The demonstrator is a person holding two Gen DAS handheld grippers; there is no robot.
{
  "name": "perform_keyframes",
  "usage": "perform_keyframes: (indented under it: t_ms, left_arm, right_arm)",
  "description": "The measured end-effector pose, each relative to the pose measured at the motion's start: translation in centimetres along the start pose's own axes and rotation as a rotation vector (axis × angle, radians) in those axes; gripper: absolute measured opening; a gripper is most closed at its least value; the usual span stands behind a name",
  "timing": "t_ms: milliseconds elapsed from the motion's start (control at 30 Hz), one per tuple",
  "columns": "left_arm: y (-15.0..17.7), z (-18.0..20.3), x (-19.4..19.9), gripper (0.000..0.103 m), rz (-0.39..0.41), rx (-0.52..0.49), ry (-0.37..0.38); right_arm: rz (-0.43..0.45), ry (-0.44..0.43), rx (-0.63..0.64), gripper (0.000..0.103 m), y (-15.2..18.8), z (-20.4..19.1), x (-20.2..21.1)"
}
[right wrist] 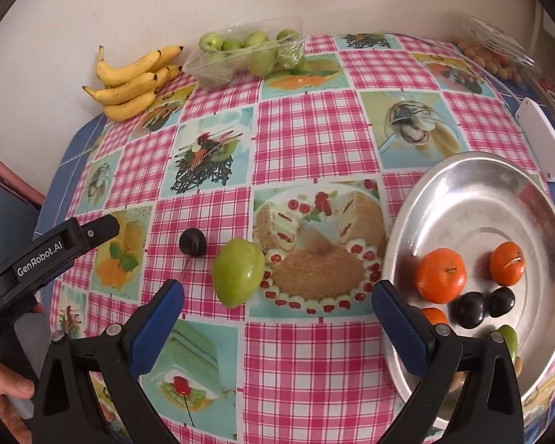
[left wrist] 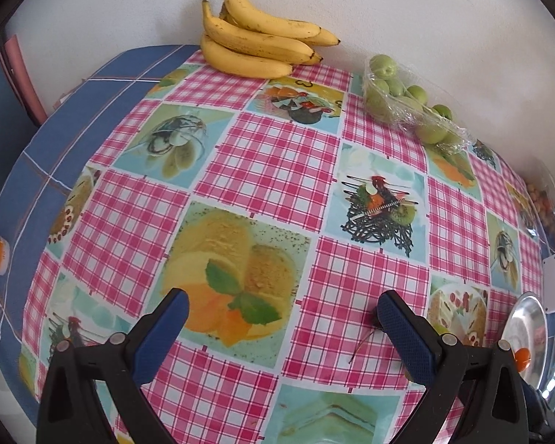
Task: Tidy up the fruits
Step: 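Close the left gripper on the dark plum while the right grips the round green fruit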
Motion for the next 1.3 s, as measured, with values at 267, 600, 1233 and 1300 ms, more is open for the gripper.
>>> perform_keyframes:
  t_ms: [267, 600, 1233, 1300]
  left_arm:
    - [0.8, 2.1, -1.6, 0.103, -0.070, -0.047, 0.053]
    - [1.3, 5.2, -2.6, 0.101, -0.111, -0.081, 0.150]
    - [2.7, 9.1, -3.8, 0.046, -0.163, -0.118, 0.265]
    - [2.6, 9.1, -3.9, 0.039, -0.161, -0.111, 0.266]
  right_arm:
    - [-0.033, -0.012, -0.016, 0.101, 0.2, -0.5, -2.6]
    - [-0.048, 0.002, -0.039, 0.100, 0.1, -0.1, -4.5]
    - [-0.081, -0.052, -0.051, 0.043, 0.3, -1.1, -5.8]
    - [-0.080, -0.057, -0.055, 0.043, 0.3, -1.1, -5.8]
Point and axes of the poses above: each gripper's, at about its wrist camera, not at the fingertips, and x roughly against the way its jaws point, z to its right, y to its underside, the point moved 9 cm from there along -x, roughly the way its jaws point, and after that the axes turned 9 degrees about -y, right-handed, at the moved point
